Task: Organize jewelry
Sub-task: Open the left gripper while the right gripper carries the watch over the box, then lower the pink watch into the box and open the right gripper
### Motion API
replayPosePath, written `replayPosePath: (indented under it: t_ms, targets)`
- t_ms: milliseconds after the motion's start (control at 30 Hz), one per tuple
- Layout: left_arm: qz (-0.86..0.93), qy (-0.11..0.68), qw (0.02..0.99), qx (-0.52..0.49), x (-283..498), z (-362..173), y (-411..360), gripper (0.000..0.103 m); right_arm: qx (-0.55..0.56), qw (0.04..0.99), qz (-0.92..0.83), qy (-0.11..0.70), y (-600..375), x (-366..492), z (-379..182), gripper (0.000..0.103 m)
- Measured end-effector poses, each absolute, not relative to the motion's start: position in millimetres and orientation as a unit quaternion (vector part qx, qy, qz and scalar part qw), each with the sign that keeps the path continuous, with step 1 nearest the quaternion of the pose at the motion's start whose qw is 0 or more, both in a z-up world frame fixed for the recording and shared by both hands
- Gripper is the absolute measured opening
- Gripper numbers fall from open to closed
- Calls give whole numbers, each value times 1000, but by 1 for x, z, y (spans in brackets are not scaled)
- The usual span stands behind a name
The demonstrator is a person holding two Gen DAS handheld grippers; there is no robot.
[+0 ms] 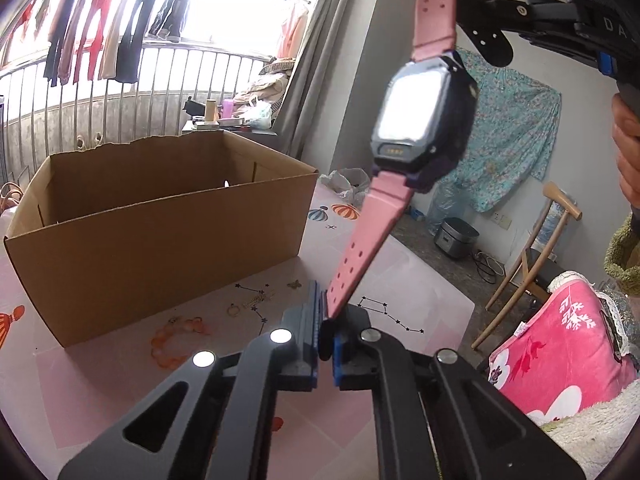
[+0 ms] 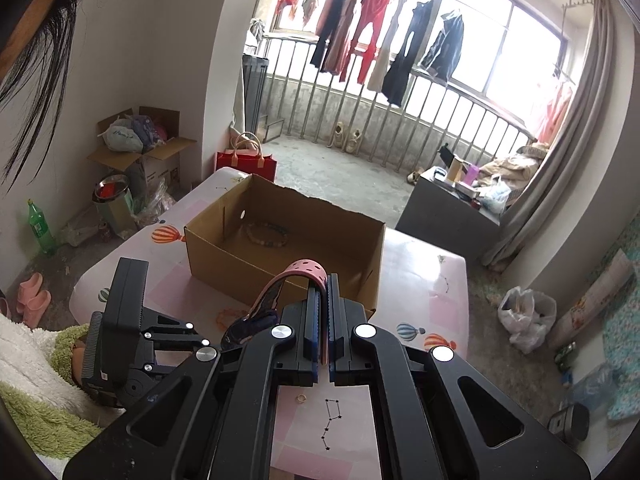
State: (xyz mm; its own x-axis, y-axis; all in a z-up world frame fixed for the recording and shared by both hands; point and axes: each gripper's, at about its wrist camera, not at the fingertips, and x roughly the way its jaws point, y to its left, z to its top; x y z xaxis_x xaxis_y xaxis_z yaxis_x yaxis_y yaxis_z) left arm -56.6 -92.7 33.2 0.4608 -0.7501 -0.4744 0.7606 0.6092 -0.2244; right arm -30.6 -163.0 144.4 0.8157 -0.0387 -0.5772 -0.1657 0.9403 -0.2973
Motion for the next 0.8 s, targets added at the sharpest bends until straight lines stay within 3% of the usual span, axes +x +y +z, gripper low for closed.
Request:
replayPosePath:
  t_ms: [367, 600, 800]
  targets:
    - [-394, 280, 875, 23, -11, 93, -47, 4, -176, 941, 78, 277, -180, 39, 157, 1]
    - [-389, 406, 827, 19, 80, 106, -33, 4, -183, 894, 133, 386, -190, 148, 117, 1]
    - [-411, 559, 719, -21, 153, 73, -55, 4, -208, 813, 159, 521, -186, 226, 49, 1]
